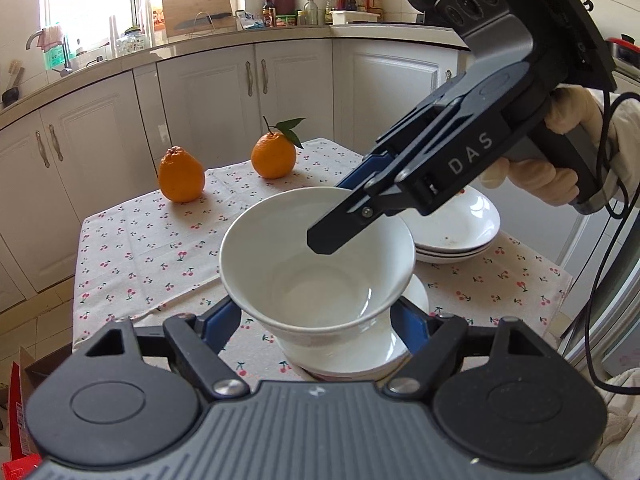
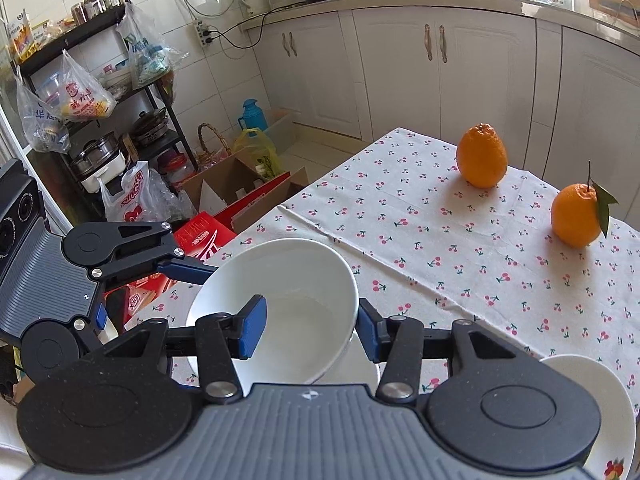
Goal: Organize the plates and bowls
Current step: 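Carry the bowl with the right gripper and lower it onto the stacked bowls, then open the right gripper and release the bowl onto the stack, then close both grippers on opposite rims of the three-bowl stack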
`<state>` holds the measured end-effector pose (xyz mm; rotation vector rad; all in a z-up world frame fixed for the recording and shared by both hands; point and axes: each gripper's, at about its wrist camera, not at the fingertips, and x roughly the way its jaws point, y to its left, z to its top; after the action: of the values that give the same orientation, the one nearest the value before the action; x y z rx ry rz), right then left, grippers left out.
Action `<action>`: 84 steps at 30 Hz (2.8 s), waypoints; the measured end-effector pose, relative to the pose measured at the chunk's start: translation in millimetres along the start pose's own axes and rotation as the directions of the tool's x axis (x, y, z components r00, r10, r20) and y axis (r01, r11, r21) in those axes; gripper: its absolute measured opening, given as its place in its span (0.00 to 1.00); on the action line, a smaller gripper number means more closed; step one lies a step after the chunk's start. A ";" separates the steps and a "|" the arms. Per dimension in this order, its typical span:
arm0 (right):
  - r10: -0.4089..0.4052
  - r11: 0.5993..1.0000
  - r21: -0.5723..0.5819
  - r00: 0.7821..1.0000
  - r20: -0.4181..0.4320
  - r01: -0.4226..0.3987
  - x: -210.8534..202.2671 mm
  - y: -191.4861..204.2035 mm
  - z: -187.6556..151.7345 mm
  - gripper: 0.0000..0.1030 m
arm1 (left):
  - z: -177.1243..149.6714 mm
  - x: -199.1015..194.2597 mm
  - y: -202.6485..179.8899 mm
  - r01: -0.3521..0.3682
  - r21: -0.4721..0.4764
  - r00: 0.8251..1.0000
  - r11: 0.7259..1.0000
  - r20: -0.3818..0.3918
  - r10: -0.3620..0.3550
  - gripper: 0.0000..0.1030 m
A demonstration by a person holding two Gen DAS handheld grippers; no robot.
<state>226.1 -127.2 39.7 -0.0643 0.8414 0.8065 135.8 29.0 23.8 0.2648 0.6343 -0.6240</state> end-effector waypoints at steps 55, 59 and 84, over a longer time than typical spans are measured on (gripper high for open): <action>-0.082 0.995 -0.056 0.997 0.008 0.082 9.8 6.9 -41.0 0.97 | -9.4 7.8 2.7 0.077 -0.062 0.995 0.995 -0.057 -0.081 0.89; -0.086 0.991 -0.103 0.996 0.015 0.087 -2.4 13.9 -51.1 0.99 | -17.2 -1.6 7.5 0.093 -0.041 0.993 0.995 -0.062 -0.095 0.90; -0.160 0.942 -0.314 0.981 -0.106 0.120 46.7 23.3 -97.8 1.00 | -35.3 58.1 25.0 0.287 0.223 0.943 0.931 -0.234 -0.235 0.89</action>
<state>166.6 -116.7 -53.3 -0.4524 0.8184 0.7986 171.3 36.5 -38.9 0.4948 0.7955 -0.9478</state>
